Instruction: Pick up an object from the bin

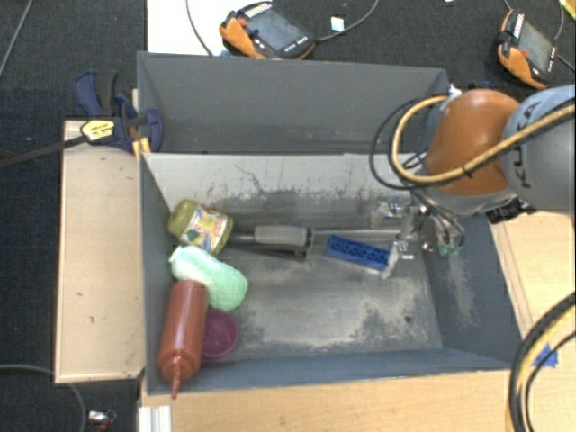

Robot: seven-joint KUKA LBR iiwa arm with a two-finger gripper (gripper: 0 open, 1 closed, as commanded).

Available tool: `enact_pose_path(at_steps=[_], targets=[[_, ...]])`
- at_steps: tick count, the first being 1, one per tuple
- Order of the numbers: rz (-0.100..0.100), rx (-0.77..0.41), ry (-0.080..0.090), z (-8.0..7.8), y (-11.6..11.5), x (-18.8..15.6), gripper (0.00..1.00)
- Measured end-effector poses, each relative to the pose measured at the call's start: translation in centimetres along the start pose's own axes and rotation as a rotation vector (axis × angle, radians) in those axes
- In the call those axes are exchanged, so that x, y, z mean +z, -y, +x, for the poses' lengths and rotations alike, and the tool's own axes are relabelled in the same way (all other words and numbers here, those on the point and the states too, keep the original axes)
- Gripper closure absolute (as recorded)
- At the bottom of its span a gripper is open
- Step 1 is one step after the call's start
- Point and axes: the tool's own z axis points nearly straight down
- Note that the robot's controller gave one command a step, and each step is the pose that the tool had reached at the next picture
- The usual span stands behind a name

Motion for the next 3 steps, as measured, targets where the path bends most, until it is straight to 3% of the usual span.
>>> enact_pose_path(at_steps=[1,2,3], targets=[[-0.001,0.025,0.0,0.2,-2.0,0.5,0.0],[0.0,0.281,0.006,-0.1,-3.0,-0.6,0.0],[-0.001,0.235,0.003,0.4,-4.2,4.5,0.0]])
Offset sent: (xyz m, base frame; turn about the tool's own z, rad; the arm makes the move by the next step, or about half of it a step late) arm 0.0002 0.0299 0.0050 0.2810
